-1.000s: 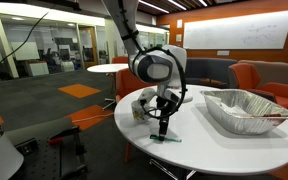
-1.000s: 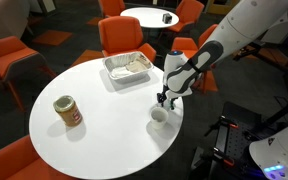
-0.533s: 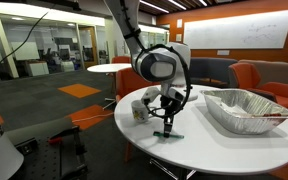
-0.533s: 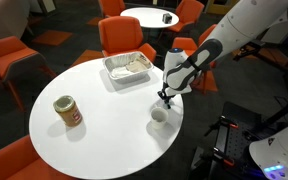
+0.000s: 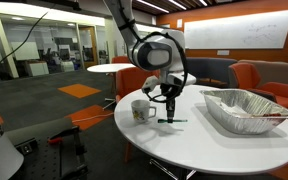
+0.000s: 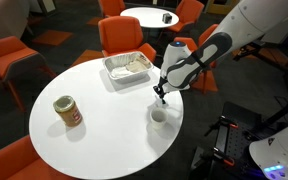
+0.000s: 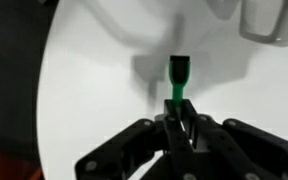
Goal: Pick the marker and put it in the cup
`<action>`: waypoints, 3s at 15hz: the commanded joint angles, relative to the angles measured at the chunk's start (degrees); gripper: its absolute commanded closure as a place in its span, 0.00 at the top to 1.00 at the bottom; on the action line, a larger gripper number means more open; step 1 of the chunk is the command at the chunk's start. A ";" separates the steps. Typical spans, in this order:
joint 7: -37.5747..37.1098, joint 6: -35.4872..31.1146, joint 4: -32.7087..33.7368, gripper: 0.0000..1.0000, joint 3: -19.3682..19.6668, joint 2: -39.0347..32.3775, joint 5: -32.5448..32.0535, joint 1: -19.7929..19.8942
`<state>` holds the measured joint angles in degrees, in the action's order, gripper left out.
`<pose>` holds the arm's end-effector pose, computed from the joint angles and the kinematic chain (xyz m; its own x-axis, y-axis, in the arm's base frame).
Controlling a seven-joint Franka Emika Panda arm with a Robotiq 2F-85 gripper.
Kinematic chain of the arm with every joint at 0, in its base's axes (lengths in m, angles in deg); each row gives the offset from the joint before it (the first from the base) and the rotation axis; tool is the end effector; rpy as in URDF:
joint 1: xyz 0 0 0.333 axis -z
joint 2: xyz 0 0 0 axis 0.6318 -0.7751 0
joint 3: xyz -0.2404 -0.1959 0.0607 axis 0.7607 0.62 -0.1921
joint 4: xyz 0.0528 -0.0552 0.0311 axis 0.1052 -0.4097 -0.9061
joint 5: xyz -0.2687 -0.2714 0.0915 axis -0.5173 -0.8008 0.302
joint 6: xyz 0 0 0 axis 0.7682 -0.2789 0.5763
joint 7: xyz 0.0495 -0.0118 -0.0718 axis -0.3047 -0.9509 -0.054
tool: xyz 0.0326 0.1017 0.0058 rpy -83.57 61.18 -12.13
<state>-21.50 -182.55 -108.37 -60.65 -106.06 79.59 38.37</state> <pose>0.5496 -0.0651 0.1672 0.7521 -0.6575 0.0451 -0.6563 -0.7535 -0.0390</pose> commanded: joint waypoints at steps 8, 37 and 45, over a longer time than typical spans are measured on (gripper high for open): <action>-39.51 -3.59 -14.42 0.03 9.19 22.79 -38.55 -16.47; -97.81 22.10 -11.10 0.03 -14.94 13.20 -90.08 -13.34; -93.63 19.44 -11.41 0.75 -15.81 14.89 -84.89 -11.45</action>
<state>-117.52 -161.92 -118.60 -75.06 -94.06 -8.50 24.76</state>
